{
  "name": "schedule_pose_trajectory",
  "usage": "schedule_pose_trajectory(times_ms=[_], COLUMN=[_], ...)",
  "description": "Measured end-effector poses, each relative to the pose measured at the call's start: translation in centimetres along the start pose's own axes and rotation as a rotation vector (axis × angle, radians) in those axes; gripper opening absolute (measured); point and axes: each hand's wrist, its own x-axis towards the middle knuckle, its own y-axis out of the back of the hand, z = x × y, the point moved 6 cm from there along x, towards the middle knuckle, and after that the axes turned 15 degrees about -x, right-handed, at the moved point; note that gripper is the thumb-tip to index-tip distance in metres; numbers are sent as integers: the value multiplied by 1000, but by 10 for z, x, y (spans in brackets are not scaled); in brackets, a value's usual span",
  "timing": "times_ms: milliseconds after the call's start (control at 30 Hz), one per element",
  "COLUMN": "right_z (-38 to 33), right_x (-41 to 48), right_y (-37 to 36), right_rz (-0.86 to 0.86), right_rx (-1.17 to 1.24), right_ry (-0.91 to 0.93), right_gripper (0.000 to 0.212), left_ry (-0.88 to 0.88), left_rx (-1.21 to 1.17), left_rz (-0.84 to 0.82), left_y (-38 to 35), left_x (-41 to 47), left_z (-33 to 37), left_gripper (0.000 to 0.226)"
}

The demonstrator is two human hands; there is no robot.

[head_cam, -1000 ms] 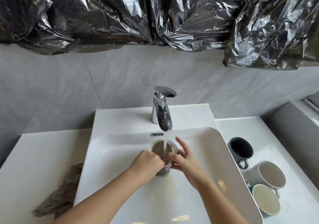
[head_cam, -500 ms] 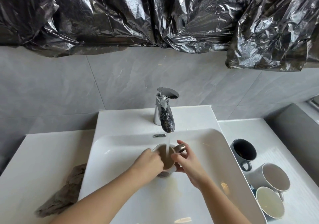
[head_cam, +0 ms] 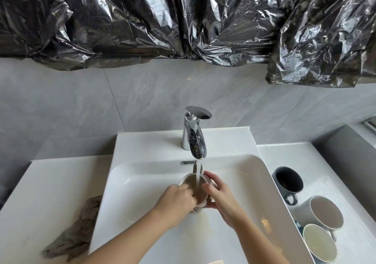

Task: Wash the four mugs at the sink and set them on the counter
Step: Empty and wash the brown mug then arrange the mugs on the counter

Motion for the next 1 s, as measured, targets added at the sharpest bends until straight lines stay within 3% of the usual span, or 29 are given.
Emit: schedule_pose_trajectory(times_ms=[100, 267, 400, 533, 600, 667, 733, 767, 933, 1000], right_z=[-7, 0, 8, -4, -6, -7, -6, -5, -12, -12], right_x=[4, 3, 3, 5, 7, 9, 9, 10, 12, 14], right_y=[-2, -8, -9, -3, -4, -6, -7, -7, -8, -11], right_rz=[-23, -19, 0, -64, -66, -57, -60, -51, 34, 35], right_rx=[-137, -75, 104, -57, -112, -123, -58, -7, 188, 179], right_ry=[5, -9, -55, -38, -28, -8, 11, 27, 153, 173], right_gripper=[65, 78, 74, 74, 69, 57, 37, 33, 32, 37], left_ry=[62, 44, -10, -10, 39, 95, 144, 229, 445, 522], left_rx=[94, 81, -103, 16, 72, 33, -171, -305, -1126, -1429], left_rz=[-40, -128, 10, 6, -37, -59, 15, 25, 256, 303], left_y=[0, -5, 1, 10, 5, 13, 21, 20, 15, 10], left_x=[2, -3, -4, -8, -8, -10, -12, -13, -24, -25], left_z=[-9, -1, 7, 0, -7, -3, 2, 1, -5, -11], left_gripper=[52, 30, 36, 34, 42, 36, 21, 27, 56, 46])
